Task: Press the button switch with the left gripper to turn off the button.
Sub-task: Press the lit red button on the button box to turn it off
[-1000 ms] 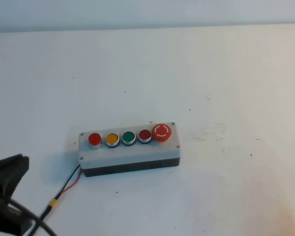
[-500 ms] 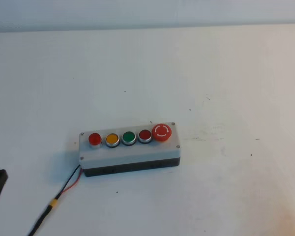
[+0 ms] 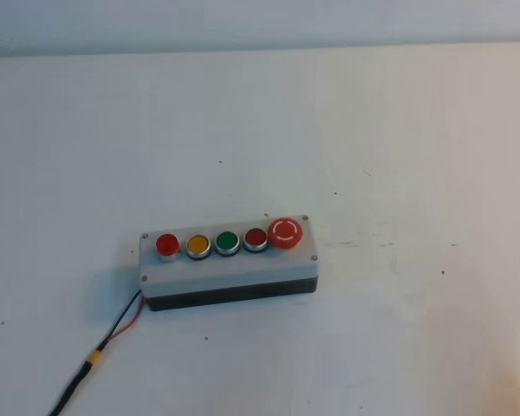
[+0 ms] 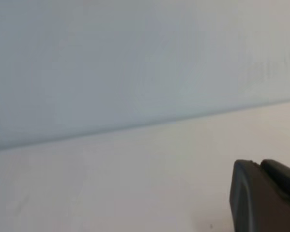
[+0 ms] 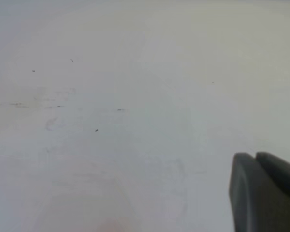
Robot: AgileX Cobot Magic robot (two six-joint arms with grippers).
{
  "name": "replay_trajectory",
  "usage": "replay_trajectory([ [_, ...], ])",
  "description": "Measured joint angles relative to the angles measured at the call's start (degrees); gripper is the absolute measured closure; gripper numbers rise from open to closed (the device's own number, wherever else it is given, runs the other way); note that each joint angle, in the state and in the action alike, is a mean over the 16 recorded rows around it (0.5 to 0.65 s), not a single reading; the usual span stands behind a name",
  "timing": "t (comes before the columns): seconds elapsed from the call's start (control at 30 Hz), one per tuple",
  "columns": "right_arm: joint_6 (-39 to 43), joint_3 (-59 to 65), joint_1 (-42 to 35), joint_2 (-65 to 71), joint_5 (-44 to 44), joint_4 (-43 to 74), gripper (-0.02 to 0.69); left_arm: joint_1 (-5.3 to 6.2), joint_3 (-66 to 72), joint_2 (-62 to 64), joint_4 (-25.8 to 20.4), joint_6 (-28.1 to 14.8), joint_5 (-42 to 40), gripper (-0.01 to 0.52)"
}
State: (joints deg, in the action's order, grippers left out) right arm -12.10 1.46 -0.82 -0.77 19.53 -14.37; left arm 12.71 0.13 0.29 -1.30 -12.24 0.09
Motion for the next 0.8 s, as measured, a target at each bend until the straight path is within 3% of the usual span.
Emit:
replay_trajectory([
  [0.13, 0.00, 0.00, 0.00, 0.00, 0.00, -0.03, 0.681, -0.96, 1.12, -0.85, -0.28, 0.23, 5.85, 0.516],
  [0.43, 0.00, 0.00, 0.00, 0.00, 0.00, -0.06, 0.681, -1.05, 1.39, -0.96, -0.48, 0.77, 19.54, 0.516],
  [0.8, 0.00, 0.00, 0.00, 0.00, 0.00, -0.06, 0.681, -1.05, 1.42, -0.96, -0.48, 1.03, 22.45, 0.516],
])
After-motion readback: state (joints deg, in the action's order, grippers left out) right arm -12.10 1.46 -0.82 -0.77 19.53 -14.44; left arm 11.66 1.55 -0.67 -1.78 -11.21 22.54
